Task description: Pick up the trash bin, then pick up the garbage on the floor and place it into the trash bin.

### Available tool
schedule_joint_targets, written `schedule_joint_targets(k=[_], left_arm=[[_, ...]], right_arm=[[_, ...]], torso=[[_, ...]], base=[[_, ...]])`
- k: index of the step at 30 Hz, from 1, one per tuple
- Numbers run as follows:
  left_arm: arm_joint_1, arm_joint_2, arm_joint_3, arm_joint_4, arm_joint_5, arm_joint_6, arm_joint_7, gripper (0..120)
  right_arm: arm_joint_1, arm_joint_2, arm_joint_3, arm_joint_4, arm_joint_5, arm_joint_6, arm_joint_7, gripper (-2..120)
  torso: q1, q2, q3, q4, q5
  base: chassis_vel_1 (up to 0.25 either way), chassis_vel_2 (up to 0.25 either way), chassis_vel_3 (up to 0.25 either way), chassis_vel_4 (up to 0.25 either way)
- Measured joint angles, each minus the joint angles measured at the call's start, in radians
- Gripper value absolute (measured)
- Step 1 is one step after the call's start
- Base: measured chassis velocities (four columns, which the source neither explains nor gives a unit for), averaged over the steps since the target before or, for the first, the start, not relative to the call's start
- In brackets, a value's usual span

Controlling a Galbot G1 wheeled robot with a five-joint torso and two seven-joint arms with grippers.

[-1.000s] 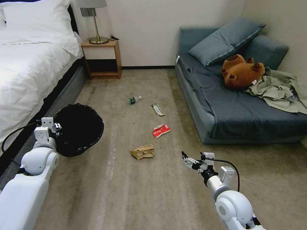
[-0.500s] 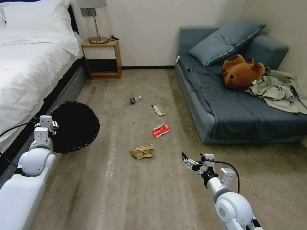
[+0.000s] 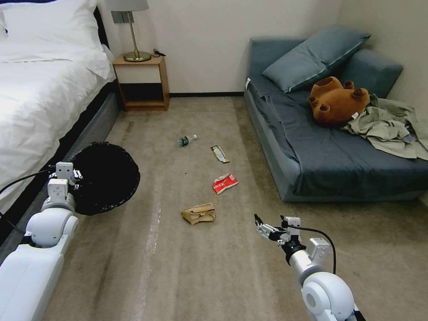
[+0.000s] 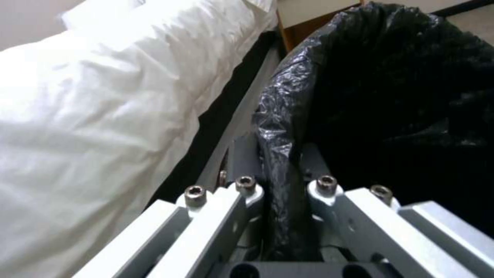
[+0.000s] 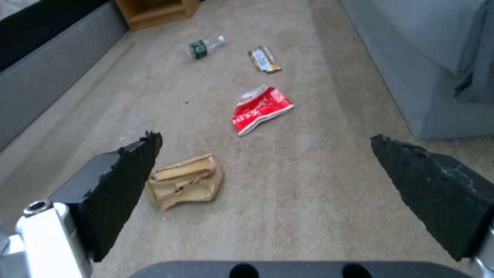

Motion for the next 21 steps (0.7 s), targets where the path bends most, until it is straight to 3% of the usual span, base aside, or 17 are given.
schedule_joint_targets(k=[21], left_arm=[[-0.008, -0.015, 0.009, 0.035, 0.003, -0.012, 0.008, 4]], right_arm=[[0.013, 0.001, -0.010, -0.033, -0.008, 0.002, -0.007, 100]], torso=[[0.000, 0.000, 0.000, 0.0001, 0.0000]], base=[[-0.061, 0.063, 0.061, -0.063]])
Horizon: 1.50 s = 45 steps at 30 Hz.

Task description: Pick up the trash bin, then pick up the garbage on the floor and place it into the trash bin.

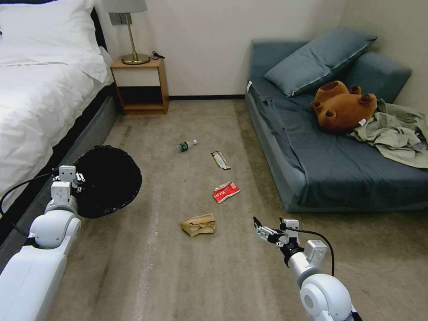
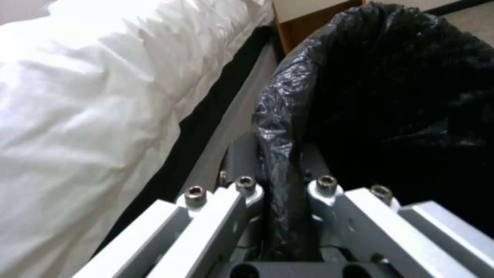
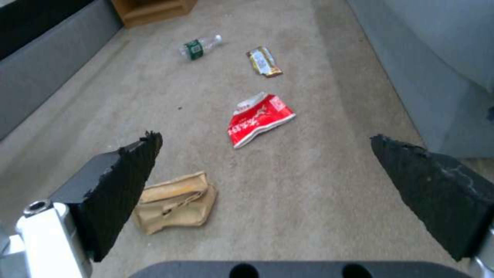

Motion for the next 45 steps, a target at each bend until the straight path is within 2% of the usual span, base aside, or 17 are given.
schedule_joint_targets(k=[13, 45], left_arm=[[-0.001, -0.019, 0.012, 0.018, 0.017, -0.009, 0.002, 4], [-0.001, -0.017, 0.010, 0.037, 0.016, -0.013, 0.009, 4]], right_arm=[[0.027, 0.000, -0.024, -0.046, -0.002, 0.002, -0.009, 100], [0.066, -0.009, -0.066, -0.104, -0.010, 0.001, -0.013, 100]], torso=[[0.000, 0.000, 0.000, -0.0001, -0.0001], [0.000, 0.000, 0.000, 0.0000, -0.0001]], base=[[-0.082, 0.078, 0.081, -0.075], [-0.089, 0.086, 0.090, -0.084]])
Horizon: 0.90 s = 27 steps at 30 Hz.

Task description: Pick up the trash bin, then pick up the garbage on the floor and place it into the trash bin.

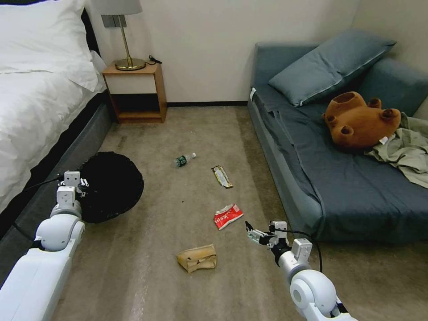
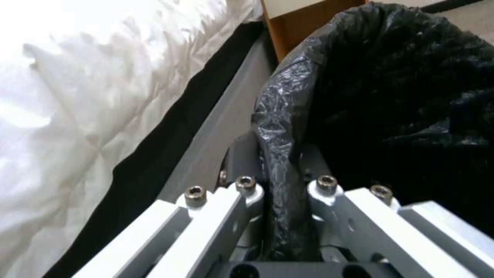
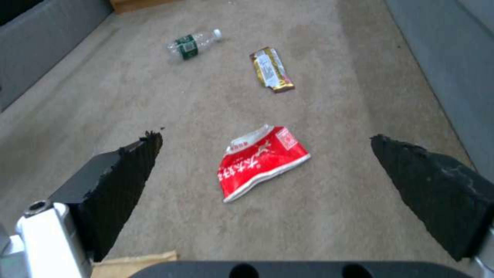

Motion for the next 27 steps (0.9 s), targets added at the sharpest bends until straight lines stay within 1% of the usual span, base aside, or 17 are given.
schedule_joint_targets(k=[6, 27], left_arm=[[0.000, 0.005, -0.002, 0.001, -0.003, -0.001, 0.001, 4], [0.009, -0.008, 0.000, 0.002, -0.001, -0.004, 0.001, 4]], right_arm=[[-0.003, -0.001, -0.002, -0.001, -0.001, 0.000, 0.000, 100], [0.012, 0.006, -0.046, -0.023, -0.011, -0.006, 0.001, 100]], torso=[[0.000, 0.000, 0.000, -0.0002, 0.0000], [0.000, 0.000, 0.000, -0.0001, 0.0001]], base=[[-0.090, 0.075, 0.086, -0.092], [-0.084, 0.090, 0.090, -0.091]])
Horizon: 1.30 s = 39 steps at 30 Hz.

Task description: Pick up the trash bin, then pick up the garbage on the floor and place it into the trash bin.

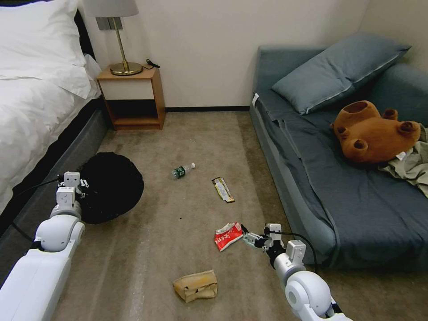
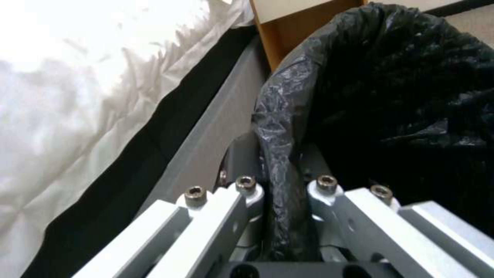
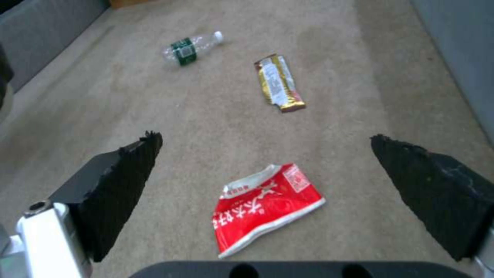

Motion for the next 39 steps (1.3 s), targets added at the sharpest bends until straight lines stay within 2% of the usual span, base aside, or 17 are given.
schedule_joint_targets(k=[6, 13, 16, 19, 22, 28, 35, 39], left_arm=[[0.001, -0.005, -0.002, 0.002, 0.004, -0.001, 0.000, 4], [0.013, -0.008, -0.009, 0.001, 0.010, -0.002, 0.001, 4], [0.019, -0.011, -0.011, -0.002, 0.016, -0.002, 0.003, 4], [0.029, -0.017, -0.011, -0.012, 0.030, -0.006, 0.014, 4], [0.032, -0.022, -0.011, -0.019, 0.035, -0.006, 0.017, 4], [0.051, -0.044, -0.006, -0.037, 0.081, -0.019, 0.064, 4], [0.076, -0.076, -0.023, -0.054, 0.118, -0.028, 0.072, 4], [0.116, -0.102, -0.044, -0.071, 0.146, -0.038, 0.080, 4]], right_arm=[[0.015, -0.006, -0.022, -0.008, 0.000, -0.010, -0.006, 100], [0.088, -0.085, -0.070, -0.042, -0.021, -0.034, -0.070, 100], [0.128, -0.117, -0.106, -0.064, -0.065, -0.036, -0.121, 100], [0.203, -0.169, -0.197, -0.113, -0.159, -0.027, -0.214, 100], [0.231, -0.189, -0.238, -0.133, -0.193, -0.021, -0.253, 100], [0.328, -0.275, -0.440, -0.206, -0.314, -0.010, -0.359, 100], [0.379, -0.307, -0.534, -0.234, -0.364, 0.020, -0.406, 100], [0.419, -0.316, -0.607, -0.250, -0.376, 0.033, -0.421, 100]], torso=[[0.000, 0.000, 0.000, -0.0001, 0.0000], [0.000, 0.000, 0.000, 0.0000, 0.0000], [0.000, 0.000, 0.000, 0.0000, 0.0000], [0.000, 0.000, 0.000, 0.0001, 0.0001], [0.000, 0.000, 0.000, 0.0001, 0.0000], [0.000, 0.000, 0.000, -0.0001, 0.0001], [0.000, 0.000, 0.000, -0.0002, 0.0001], [0.000, 0.000, 0.000, -0.0001, 0.0000]], base=[[-0.023, 0.025, 0.025, -0.024], [0.000, 0.000, 0.000, 0.000], [0.000, 0.000, 0.000, 0.000], [0.000, 0.000, 0.000, 0.000], [0.000, 0.000, 0.000, 0.000], [0.000, 0.000, 0.000, 0.000], [0.000, 0.000, 0.000, 0.000], [0.000, 0.000, 0.000, 0.000]])
